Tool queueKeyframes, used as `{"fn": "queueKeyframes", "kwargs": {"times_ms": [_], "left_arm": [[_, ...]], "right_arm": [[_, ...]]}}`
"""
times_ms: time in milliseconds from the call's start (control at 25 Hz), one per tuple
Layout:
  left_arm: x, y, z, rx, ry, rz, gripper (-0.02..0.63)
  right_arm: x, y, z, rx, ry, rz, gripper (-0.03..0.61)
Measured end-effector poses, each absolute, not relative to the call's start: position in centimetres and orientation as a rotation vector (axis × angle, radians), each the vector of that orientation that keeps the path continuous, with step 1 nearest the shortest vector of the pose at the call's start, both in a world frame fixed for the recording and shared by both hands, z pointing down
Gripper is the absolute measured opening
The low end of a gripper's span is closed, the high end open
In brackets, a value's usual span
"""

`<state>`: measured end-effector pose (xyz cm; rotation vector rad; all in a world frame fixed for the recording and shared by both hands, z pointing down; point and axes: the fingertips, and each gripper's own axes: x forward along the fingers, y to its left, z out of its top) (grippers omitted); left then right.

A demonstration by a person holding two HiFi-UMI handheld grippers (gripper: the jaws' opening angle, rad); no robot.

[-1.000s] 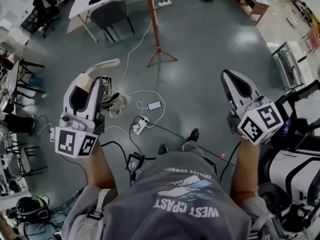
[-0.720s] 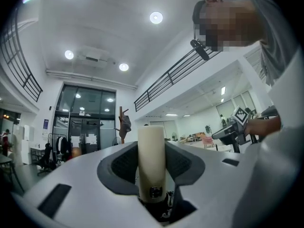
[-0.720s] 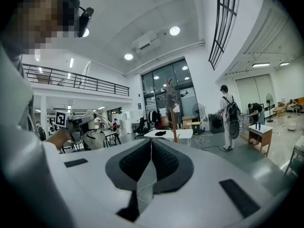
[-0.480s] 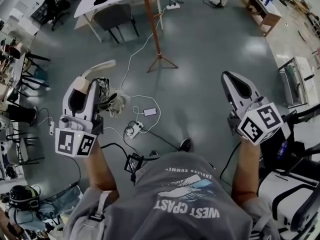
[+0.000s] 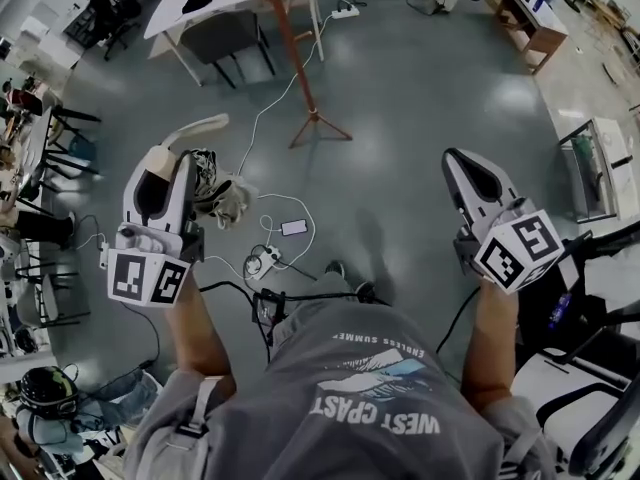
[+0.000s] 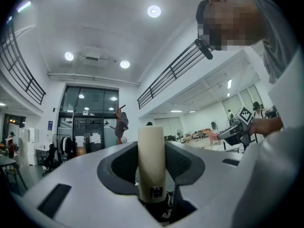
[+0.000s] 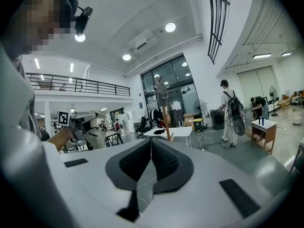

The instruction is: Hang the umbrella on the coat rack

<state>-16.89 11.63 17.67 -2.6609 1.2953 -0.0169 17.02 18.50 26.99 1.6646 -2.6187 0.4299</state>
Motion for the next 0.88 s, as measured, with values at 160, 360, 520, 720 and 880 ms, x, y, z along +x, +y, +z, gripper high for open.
{"fn": "queueKeyframes", "kwargs": {"times_ms": [160,360,520,720,880], "left_arm": [[-15.4,9.3,18.5,-2.671,1.286,-0.014,0.167],[-14.0,4.6,19.2,-2.701,1.262,-0.002,0.167],[-13.0,0.5,19.2,-2.703,1.222,0.015,0.167],[-12.6,-4.7,19.0,-2.713,1.201,0.052,0.167],[-12.6,-9.0,18.8,-2.713,1.189,0.066,0.166]], "right_arm": [[18.4,17.4,27.8,1.684,-2.598,0.444,0.029],[20.4,14.1,28.3,1.722,-2.548,0.449,0.029],[21.0,10.7,28.2,1.748,-2.52,0.446,0.029],[20.9,6.2,27.6,1.757,-2.507,0.429,0.029],[20.5,2.5,27.4,1.766,-2.488,0.427,0.029]]}}
